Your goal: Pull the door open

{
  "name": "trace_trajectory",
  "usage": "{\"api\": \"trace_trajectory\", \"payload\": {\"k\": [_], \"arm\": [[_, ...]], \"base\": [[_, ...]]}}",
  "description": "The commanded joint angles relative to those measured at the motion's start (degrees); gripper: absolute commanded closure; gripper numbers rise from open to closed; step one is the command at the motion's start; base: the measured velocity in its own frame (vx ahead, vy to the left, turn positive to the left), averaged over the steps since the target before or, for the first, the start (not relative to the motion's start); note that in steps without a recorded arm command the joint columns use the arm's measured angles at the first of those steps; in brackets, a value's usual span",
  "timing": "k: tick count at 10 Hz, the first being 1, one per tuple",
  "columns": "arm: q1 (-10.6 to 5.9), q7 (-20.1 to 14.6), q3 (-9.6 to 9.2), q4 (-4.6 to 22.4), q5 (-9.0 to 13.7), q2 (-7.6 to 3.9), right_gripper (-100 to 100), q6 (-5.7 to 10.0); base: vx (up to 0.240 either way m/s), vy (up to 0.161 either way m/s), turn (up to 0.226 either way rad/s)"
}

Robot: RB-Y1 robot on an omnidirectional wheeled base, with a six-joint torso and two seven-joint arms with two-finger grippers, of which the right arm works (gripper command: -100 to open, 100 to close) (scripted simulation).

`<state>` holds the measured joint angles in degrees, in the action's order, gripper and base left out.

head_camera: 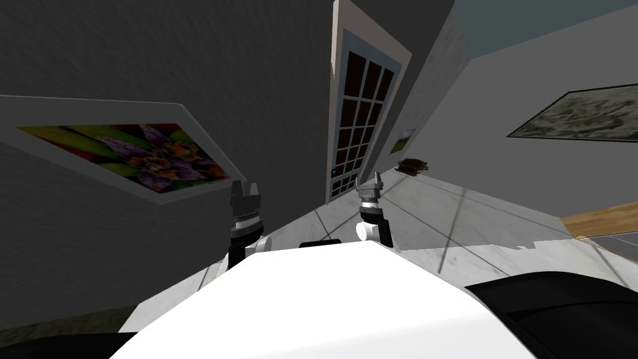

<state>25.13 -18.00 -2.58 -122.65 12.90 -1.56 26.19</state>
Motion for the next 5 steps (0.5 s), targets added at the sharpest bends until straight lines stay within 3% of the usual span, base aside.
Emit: {"api": "trace_trajectory", "payload": {"k": [1,5], "arm": [[-0.47,-1.18,0.11,1.63,0.78,-0.29,-100,0.51],[-1.78,-4.54,0.63,6.78,3.11,-1.20,-100,2.28]], "base": [[0.045,-0.080,0.188],[0.047,-0.082,0.211]]}}
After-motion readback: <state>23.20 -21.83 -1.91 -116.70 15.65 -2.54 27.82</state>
